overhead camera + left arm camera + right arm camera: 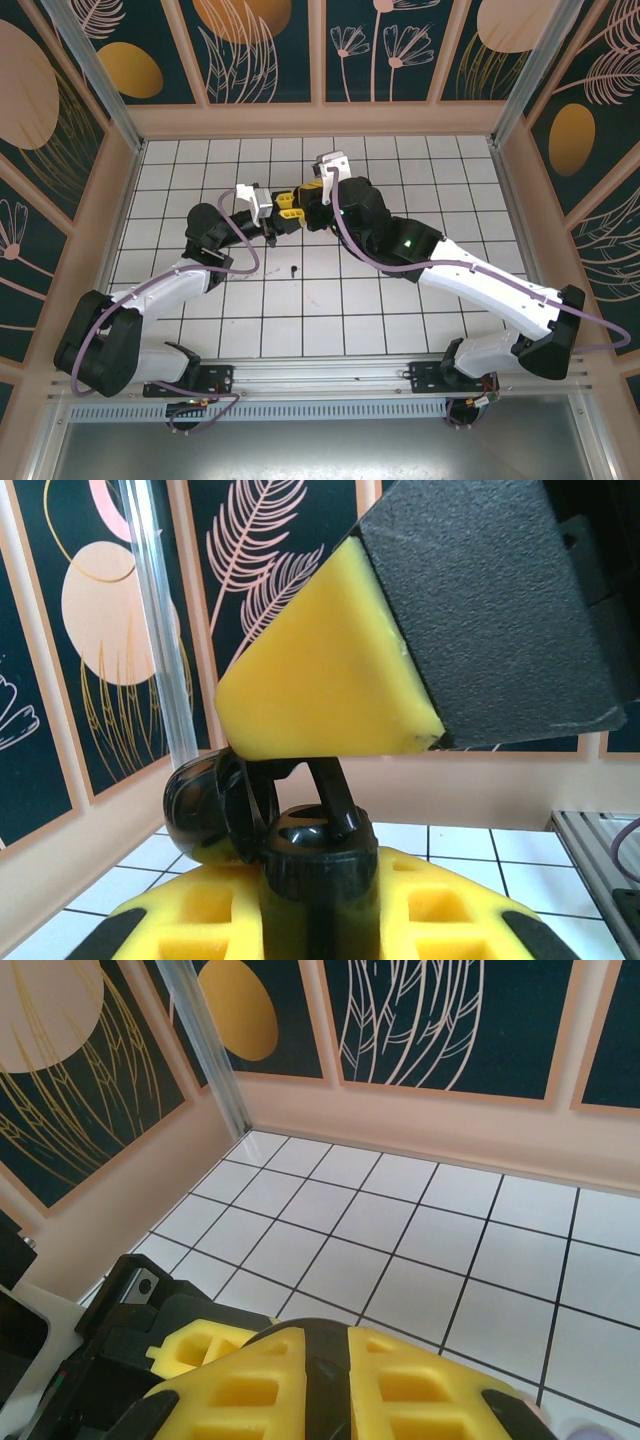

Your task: Insert the wireless bluetooth earbuds into the charging case

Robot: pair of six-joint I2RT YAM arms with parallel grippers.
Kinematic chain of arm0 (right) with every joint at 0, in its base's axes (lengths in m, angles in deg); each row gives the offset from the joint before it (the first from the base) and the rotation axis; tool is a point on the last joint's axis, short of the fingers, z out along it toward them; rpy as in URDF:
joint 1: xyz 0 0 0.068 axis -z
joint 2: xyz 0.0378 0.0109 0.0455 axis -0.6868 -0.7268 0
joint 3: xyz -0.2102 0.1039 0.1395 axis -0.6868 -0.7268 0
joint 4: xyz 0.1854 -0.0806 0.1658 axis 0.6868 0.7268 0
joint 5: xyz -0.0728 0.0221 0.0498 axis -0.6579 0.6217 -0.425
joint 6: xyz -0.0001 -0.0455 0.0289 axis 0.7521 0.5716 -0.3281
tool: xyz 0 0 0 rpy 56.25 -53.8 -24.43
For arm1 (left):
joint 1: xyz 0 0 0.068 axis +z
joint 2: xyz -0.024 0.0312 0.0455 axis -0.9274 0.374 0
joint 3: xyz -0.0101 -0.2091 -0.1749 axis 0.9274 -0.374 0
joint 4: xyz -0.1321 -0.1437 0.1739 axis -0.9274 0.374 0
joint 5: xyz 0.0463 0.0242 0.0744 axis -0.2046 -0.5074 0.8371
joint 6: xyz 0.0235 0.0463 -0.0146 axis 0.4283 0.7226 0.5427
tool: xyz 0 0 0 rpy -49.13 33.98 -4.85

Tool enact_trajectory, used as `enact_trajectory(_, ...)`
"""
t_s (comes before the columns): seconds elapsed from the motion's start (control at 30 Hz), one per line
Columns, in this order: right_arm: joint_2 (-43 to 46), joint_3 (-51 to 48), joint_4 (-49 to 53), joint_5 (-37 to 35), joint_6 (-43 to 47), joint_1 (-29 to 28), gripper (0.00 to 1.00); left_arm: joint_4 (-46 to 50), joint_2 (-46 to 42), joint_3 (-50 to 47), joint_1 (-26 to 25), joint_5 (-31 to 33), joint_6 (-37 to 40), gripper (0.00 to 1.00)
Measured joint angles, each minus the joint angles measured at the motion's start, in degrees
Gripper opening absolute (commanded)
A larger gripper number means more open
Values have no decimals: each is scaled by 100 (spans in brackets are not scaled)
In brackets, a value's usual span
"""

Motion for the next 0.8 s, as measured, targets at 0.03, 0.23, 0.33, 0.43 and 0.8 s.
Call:
enact_trajectory(0.03, 0, 0, 0, -7, -13, -2, 14, 2, 0, 0, 0, 4, -4, 0)
enact_trajectory(0.23, -2, 0, 0, -46, -17, -11, 14, 2, 0, 0, 0, 2, -17, 0)
enact_trajectory(0.33, -2, 0, 0, -85, -17, -17, 14, 2, 0, 0, 0, 4, -17, 0)
enact_trajectory(0.43, -9, 0, 0, -146, -15, -35, 14, 2, 0, 0, 0, 15, -17, 0)
enact_trajectory(0.8, -107, 2, -42, -442, 289, -208, 13, 83, 0, 0, 0, -2, -15, 0)
